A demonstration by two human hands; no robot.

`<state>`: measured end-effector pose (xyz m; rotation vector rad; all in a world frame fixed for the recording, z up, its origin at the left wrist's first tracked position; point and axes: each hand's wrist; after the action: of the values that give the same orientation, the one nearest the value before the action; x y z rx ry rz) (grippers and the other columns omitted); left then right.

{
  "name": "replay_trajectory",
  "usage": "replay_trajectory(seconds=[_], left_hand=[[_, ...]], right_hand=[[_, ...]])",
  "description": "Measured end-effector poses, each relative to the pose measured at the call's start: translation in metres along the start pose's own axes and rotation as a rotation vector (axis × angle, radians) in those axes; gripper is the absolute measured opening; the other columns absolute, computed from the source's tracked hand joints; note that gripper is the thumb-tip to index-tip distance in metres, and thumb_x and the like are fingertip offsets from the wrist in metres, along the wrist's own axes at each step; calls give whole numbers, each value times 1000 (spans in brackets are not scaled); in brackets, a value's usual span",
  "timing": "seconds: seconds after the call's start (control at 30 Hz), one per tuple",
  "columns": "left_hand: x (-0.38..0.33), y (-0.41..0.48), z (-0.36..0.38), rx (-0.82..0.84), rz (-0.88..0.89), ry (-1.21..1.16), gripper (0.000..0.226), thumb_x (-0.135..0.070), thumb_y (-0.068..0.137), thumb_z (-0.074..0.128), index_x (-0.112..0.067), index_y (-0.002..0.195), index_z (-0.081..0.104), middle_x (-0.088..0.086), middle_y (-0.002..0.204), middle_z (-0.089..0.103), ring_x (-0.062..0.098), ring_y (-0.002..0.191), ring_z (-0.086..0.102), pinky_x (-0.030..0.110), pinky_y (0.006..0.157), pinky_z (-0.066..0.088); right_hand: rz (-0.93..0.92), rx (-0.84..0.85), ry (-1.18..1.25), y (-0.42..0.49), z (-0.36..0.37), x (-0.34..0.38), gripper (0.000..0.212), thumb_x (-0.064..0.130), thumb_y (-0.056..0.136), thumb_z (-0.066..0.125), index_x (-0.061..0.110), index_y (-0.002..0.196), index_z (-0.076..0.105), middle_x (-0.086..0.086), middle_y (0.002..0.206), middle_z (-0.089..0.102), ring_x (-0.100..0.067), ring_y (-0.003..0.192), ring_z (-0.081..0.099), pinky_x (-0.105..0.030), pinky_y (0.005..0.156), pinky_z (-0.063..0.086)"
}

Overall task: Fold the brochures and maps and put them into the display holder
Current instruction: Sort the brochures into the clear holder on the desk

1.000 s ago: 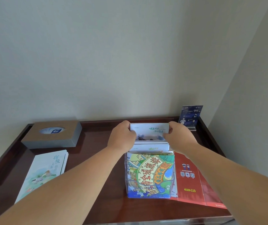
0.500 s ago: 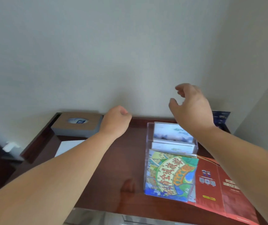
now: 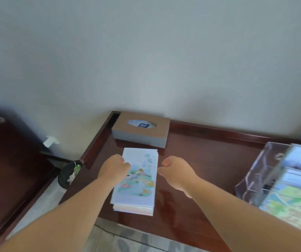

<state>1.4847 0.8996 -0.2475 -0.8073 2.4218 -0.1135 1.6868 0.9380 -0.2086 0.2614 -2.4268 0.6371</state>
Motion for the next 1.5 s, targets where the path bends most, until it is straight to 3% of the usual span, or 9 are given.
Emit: replay_trajectory(seconds=[0.13,0.23,0.37,0.47,0.63,1.03,1.2,1.37,1.5], left_hand=[[38,20,16,106,-17,61,20,-21,90,52,-9,105,57,-1,96,54,26,93,59,30,71,42],[45,27,28,166,-36,71,14,-18,89,51,-8,97,56,0,83,56,17,68,54,28,52,35],[41,34,36,195,-48,45,16,-14,87,51,-6,76,59,2,66,56,13,49,51,23,42,30],[37,36,36,171,-55,65,12,-16,88,51,-7,86,58,8,86,61,16,57,54,23,43,30],[33,37,37,149,-91,43,25,-19,90,50,-7,112,52,12,114,53,29,93,59,34,62,45],[35,44,46,138,-193,-75,25,-17,89,53,-11,111,43,8,92,59,20,68,58,27,46,36],[36,44,47,163,-297,-194,16,-21,87,58,-5,86,57,4,69,54,19,56,50,25,49,34],[26,38,41,95,-177,-93,29,-26,88,55,-9,109,46,9,103,55,30,91,60,36,67,49],[7,23,36,149,-125,-423,23,-31,90,54,-14,102,45,4,93,56,19,76,57,29,55,40]], right_hand=[[213,74,190,24,51,8,41,30,91,59,8,125,54,-3,121,61,-19,95,61,-27,70,46],[352,76,328,30,72,7,31,30,89,60,10,112,54,0,109,64,-13,72,55,-25,56,40],[401,66,435,36,80,7,10,27,88,61,22,96,65,-4,102,72,-25,95,68,-39,80,56],[440,80,510,36,79,9,12,28,86,64,21,95,67,-11,105,73,-31,105,67,-51,96,51],[493,84,605,38,79,7,19,28,85,68,16,99,66,-2,97,74,-28,103,68,-48,95,53],[496,111,678,42,78,-3,14,23,89,65,14,101,65,0,97,74,-20,92,70,-41,87,56],[502,106,652,45,77,-6,13,20,92,60,14,103,65,0,94,75,-17,86,71,-38,78,58],[523,90,673,46,77,-6,12,22,91,62,15,100,65,-1,90,76,-19,84,73,-43,84,58],[529,79,712,43,77,-8,16,27,87,68,15,98,67,-1,92,76,-20,88,72,-45,87,57]])
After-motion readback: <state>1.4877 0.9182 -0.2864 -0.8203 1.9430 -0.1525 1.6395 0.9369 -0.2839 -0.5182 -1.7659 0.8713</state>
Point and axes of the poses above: each hand's wrist, its own y-axis towards the middle knuckle, its own z-axis out of the palm, x = y × z
